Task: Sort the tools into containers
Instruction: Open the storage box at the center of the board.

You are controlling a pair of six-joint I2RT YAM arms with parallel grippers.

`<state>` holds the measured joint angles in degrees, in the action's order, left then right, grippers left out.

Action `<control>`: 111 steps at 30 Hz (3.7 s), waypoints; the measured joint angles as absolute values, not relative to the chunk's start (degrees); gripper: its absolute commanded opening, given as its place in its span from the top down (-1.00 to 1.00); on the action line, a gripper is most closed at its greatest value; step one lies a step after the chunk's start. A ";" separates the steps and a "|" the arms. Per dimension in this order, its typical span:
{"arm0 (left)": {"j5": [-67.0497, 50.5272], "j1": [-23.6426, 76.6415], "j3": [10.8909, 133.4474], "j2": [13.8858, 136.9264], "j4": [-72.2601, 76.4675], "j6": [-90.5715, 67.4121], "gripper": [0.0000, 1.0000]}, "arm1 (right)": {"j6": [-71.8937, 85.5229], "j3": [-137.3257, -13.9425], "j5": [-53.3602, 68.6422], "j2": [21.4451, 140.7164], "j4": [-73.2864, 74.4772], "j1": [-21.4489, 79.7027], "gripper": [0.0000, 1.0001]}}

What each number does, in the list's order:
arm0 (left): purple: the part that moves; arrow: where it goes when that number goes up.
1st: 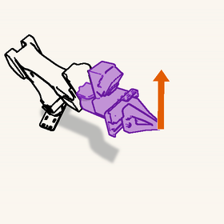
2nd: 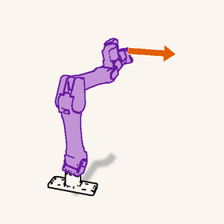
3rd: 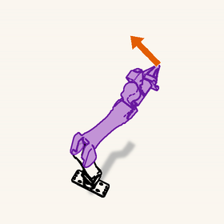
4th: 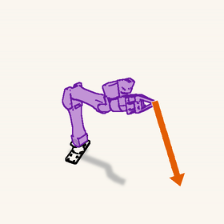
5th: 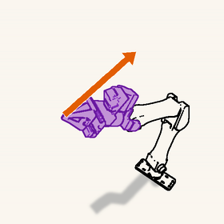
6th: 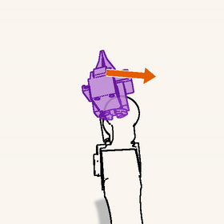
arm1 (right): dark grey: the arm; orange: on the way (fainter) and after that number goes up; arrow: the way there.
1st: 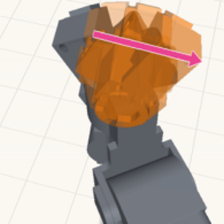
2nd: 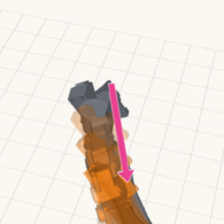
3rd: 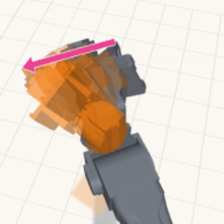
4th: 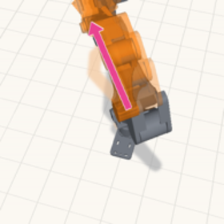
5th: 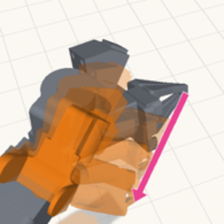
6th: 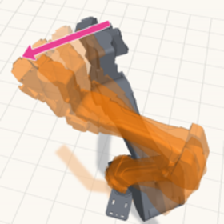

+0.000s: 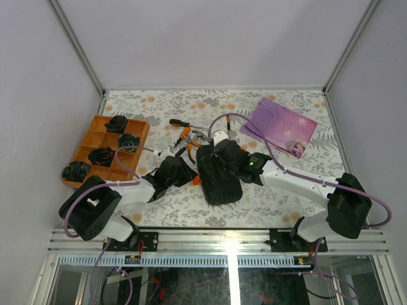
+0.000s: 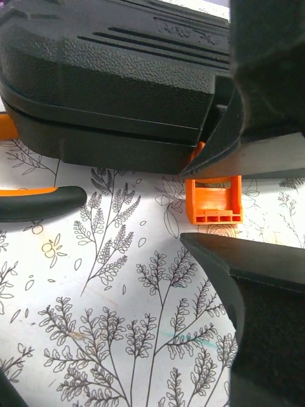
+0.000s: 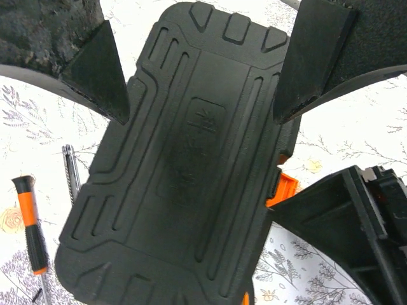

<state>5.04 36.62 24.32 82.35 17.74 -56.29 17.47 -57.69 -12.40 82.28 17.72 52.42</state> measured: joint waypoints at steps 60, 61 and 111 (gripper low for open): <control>8.84 41.98 22.48 86.11 22.81 -60.55 1.00 | 21.34 -63.16 -37.12 97.32 22.44 66.76 -0.96; 8.80 41.98 22.57 86.50 23.14 -60.75 1.00 | 21.45 -63.16 -37.67 97.12 22.79 66.76 -0.95; 8.75 42.02 23.46 88.14 24.93 -61.30 1.00 | 16.91 -51.81 -25.69 69.36 18.22 60.82 -0.41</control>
